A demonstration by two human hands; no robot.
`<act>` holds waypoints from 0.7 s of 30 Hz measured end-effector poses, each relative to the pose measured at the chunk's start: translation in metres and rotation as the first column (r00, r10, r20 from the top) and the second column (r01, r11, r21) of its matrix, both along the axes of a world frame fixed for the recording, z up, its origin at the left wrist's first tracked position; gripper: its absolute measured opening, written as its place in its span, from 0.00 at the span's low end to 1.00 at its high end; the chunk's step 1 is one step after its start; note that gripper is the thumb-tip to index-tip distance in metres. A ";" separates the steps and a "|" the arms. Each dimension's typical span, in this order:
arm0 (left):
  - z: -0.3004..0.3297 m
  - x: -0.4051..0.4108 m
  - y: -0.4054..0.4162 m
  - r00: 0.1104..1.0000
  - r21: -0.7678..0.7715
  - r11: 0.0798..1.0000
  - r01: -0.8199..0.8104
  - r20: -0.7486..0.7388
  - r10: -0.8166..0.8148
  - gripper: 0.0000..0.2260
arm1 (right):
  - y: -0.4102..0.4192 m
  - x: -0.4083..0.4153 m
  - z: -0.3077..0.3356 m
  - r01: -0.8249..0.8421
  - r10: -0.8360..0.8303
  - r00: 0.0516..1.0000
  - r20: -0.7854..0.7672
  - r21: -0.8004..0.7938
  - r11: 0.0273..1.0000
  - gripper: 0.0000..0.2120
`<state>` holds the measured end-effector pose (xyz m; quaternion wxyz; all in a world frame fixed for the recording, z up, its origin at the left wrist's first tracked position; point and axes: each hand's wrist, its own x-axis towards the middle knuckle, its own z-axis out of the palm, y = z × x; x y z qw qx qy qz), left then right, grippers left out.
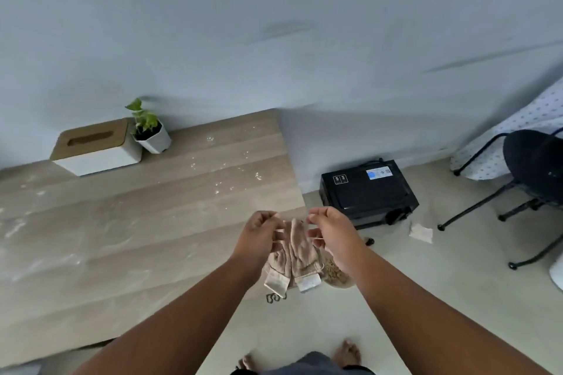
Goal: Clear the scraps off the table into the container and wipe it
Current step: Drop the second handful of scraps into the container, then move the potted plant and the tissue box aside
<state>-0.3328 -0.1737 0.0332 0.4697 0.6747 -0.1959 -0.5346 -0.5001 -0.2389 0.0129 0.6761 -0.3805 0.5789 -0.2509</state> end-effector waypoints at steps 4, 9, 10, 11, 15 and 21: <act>0.012 0.056 0.022 0.999 -0.039 0.999 -0.027 0.037 0.028 0.05 | 0.008 0.058 0.011 -0.053 0.053 0.999 -0.009 -0.057 0.997 0.06; 0.015 0.127 0.053 0.994 -0.054 0.995 -0.090 0.054 0.093 0.05 | 0.026 0.132 0.020 -0.076 0.078 0.997 0.027 -0.074 0.994 0.06; 0.015 0.141 0.059 0.993 -0.055 0.993 -0.100 0.056 0.103 0.05 | 0.030 0.146 0.021 -0.076 0.079 0.996 0.033 -0.072 0.995 0.06; 0.016 0.155 0.065 0.992 -0.056 0.992 -0.110 0.060 0.113 0.05 | 0.035 0.159 0.023 -0.079 0.082 0.996 0.033 -0.074 0.994 0.06; 0.020 0.208 0.084 0.983 -0.064 0.984 -0.165 0.072 0.170 0.05 | 0.050 0.207 0.032 -0.112 0.116 0.993 0.034 -0.101 0.989 0.05; 0.032 0.269 0.090 0.956 -0.104 0.950 -0.293 -0.022 0.293 0.06 | 0.059 0.263 0.040 -0.133 0.140 0.989 0.045 -0.135 0.982 0.05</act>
